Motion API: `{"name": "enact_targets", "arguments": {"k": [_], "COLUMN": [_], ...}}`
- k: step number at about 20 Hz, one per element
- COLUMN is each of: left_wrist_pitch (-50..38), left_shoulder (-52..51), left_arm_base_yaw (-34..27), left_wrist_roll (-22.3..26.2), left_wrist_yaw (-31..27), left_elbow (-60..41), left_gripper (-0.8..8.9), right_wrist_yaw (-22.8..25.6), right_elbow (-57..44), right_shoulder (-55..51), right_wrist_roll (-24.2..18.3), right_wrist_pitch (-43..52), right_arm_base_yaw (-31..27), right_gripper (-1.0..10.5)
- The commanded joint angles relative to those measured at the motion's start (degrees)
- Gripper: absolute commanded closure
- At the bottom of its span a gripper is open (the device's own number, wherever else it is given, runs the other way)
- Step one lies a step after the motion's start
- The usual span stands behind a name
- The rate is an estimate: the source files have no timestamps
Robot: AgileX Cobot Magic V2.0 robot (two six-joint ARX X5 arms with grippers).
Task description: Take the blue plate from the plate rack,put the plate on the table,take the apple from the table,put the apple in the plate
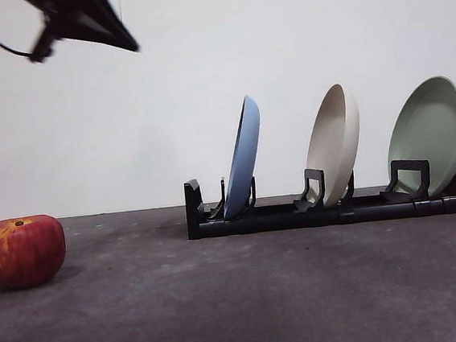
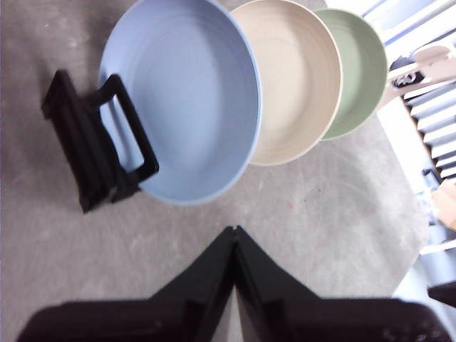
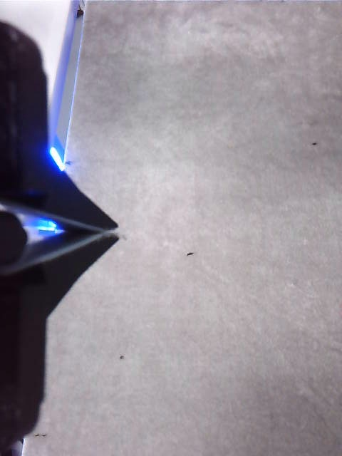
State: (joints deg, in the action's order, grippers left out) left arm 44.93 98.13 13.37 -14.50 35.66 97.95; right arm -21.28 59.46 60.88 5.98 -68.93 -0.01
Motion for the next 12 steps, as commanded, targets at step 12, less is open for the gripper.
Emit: {"name": "enact_targets", "arguments": {"k": [12], "left_wrist_pitch": [4.22], "left_shoulder": [26.95], "left_arm_base_yaw": [6.73], "left_wrist_roll": [-7.02], "left_wrist_yaw": [-3.93], "left_elbow": [35.23], "left_gripper": [4.32], "right_wrist_yaw": [-0.15], "right_elbow": [0.31], "right_shoulder": [0.09], "right_wrist_roll": [1.99], "right_wrist_pitch": [1.51], "right_arm_base_yaw": [0.04], "right_gripper": [9.4]}}
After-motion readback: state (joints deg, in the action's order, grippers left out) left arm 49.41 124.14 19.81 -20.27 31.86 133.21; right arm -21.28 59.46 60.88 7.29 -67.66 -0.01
